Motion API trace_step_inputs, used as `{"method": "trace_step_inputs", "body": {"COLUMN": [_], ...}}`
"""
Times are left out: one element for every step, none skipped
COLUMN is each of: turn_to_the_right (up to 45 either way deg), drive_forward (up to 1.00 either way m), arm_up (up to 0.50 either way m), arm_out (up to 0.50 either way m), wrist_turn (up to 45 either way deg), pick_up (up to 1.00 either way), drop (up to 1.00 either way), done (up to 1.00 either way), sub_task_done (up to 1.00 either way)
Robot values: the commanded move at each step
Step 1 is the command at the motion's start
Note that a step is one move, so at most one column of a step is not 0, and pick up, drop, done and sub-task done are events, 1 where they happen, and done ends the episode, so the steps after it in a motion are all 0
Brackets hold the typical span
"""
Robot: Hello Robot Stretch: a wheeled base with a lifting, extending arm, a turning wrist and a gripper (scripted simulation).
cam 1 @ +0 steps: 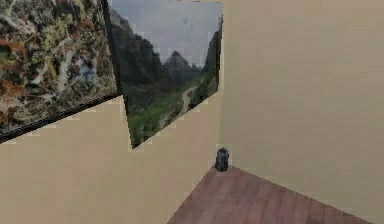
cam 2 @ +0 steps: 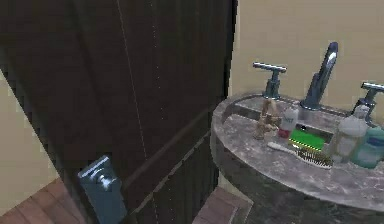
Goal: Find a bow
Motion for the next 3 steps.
{"method": "trace_step_inputs", "body": {"turn_to_the_right": [0.0,6.0,0.0], "drive_forward": [0.25,0.0,0.55], "arm_up": [0.0,0.0,0.0], "arm_out": [0.0,0.0,0.0], "wrist_turn": [0.0,0.0,0.0], "pick_up": [0.0,0.0,0.0], "drop": [0.0,0.0,0.0], "done": [0.0,0.0,0.0], "sub_task_done": [0.0,0.0,0.0]}}
